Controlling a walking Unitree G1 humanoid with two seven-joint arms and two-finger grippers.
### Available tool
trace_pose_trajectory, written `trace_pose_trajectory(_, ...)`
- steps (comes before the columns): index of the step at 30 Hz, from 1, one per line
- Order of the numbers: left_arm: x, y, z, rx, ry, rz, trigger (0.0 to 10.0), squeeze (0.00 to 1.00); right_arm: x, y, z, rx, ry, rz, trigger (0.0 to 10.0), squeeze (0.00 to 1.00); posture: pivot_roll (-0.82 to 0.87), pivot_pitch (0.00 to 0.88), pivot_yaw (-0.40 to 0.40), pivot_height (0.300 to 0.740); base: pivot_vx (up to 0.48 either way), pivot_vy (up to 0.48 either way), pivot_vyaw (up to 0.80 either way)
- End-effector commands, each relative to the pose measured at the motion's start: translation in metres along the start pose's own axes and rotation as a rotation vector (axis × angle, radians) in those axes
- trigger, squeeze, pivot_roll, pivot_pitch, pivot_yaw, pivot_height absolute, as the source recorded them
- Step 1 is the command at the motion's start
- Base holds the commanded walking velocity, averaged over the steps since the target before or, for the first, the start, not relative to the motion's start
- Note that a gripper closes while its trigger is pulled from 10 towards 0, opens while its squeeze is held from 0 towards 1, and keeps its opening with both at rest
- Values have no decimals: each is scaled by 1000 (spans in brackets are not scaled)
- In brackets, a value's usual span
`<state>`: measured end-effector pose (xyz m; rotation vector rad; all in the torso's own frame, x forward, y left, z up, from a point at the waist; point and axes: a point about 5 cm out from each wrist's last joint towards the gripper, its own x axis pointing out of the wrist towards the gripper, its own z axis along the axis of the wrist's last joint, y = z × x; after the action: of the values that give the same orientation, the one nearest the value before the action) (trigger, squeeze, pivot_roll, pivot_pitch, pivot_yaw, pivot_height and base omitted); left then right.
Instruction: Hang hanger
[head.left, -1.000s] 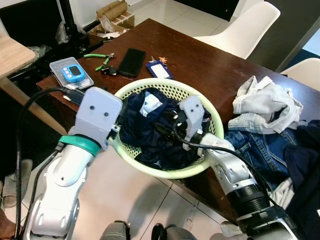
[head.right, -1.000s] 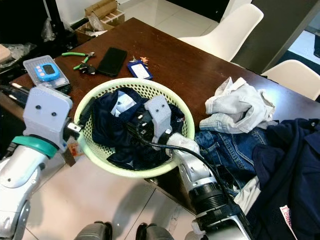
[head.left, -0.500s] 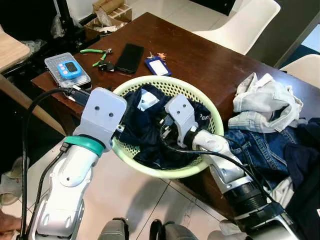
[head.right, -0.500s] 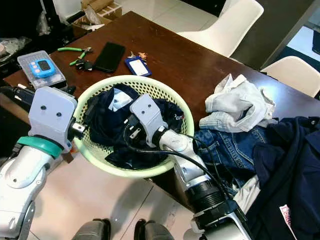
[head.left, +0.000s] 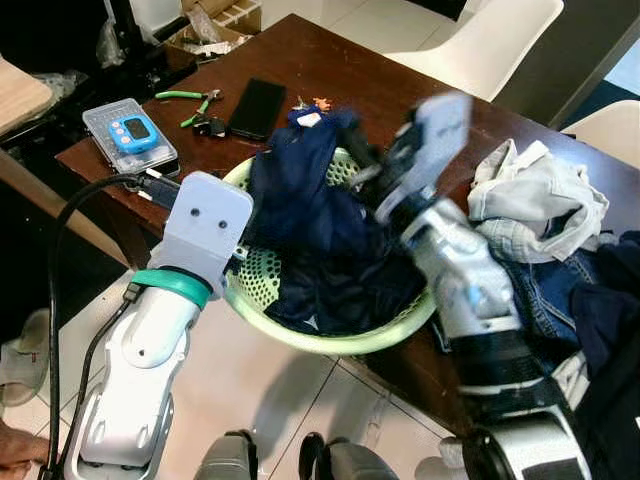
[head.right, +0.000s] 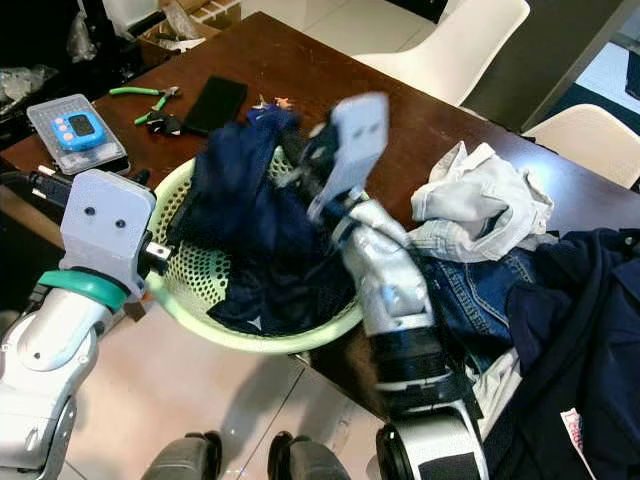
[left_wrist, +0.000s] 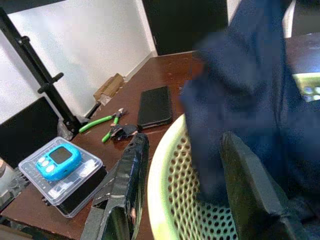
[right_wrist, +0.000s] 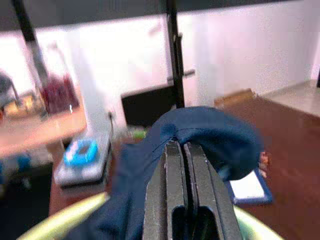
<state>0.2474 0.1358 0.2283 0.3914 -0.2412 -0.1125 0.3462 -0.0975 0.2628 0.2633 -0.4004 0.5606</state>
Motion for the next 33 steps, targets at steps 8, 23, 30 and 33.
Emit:
trace_pose_trajectory(8,5,-1,-1,7,-7,24,10000,0,11,-4,130,135,-516,38,0,0,110,83,-59,740,0,0,0)
trace_pose_trajectory(23,31,22,-20,77,88,51,10000,0,-16,-15,202,257,-775,162,0,0,109,70,-39,740,0,0,0)
trace_pose_trajectory(30,54,29,-29,139,136,20,10000,0,-21,-2,211,389,-806,341,0,0,103,61,-29,740,0,0,0)
trace_pose_trajectory(33,51,24,-27,130,123,5,10000,0,-13,-29,185,196,-657,134,39,0,106,61,-21,740,0,0,0)
